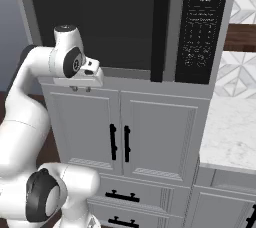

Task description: Navigate to the range hood.

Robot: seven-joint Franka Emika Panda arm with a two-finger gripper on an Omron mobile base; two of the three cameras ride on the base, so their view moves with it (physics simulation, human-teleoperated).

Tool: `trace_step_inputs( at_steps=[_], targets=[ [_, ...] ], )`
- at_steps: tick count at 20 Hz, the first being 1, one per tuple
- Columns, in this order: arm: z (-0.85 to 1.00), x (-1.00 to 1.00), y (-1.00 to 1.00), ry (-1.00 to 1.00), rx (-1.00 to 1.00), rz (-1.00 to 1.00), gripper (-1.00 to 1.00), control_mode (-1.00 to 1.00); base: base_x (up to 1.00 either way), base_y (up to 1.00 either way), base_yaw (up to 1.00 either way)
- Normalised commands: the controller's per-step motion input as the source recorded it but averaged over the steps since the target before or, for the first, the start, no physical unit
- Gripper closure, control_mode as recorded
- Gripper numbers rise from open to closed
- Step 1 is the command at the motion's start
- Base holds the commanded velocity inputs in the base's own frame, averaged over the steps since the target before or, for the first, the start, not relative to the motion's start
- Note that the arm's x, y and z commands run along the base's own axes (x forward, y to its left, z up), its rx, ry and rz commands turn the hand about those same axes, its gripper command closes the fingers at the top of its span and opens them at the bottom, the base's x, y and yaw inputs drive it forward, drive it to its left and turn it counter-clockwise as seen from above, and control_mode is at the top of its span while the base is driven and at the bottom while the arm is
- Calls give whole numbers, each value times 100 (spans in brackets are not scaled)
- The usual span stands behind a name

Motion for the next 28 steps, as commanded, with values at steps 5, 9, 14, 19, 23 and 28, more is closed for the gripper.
trace_step_inputs(
  at_steps=[5, 9, 14, 19, 23, 28],
  targets=[
    [0, -35, 0, 0, 0, 0, -100, -100, 0, 0, 0],
    [0, -71, 0, -3, 0, 0, -100, -100, 0, 0, 0],
    [9, -55, 0, -7, 0, 0, -100, -100, 0, 0, 0],
    [35, -42, -2, 0, 1, 0, -100, -100, 0, 0, 0],
    [32, -53, -6, 0, 2, 0, -100, -100, 0, 0, 0],
    [32, -49, -14, 0, 3, 0, -100, -100, 0, 0, 0]
  ],
)
